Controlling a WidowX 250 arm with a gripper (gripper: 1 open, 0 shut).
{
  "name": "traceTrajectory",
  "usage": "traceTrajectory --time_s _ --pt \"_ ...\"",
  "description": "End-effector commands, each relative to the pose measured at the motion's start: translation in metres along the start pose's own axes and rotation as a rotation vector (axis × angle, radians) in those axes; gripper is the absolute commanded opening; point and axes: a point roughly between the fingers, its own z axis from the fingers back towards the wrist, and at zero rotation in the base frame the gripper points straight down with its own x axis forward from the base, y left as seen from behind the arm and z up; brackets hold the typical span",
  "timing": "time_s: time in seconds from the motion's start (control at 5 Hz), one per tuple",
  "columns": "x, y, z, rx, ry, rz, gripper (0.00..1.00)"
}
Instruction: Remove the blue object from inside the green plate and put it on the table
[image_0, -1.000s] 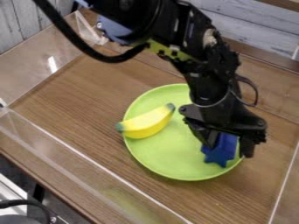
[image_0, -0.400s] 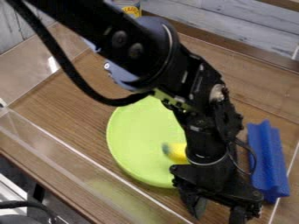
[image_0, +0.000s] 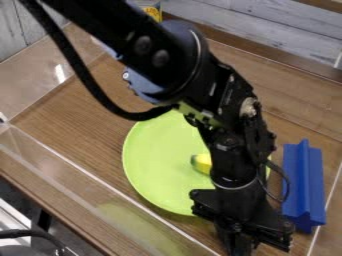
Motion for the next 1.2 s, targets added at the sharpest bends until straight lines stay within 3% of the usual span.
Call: traceTrajectory --time_s 0.0,1.0 --pt "0.011 -0.003 0.012 -0.006 -0.026 -0.003 0.0" --pt "0.012 -0.008 0.036 -0.004 -0.02 -0.021 0.0"
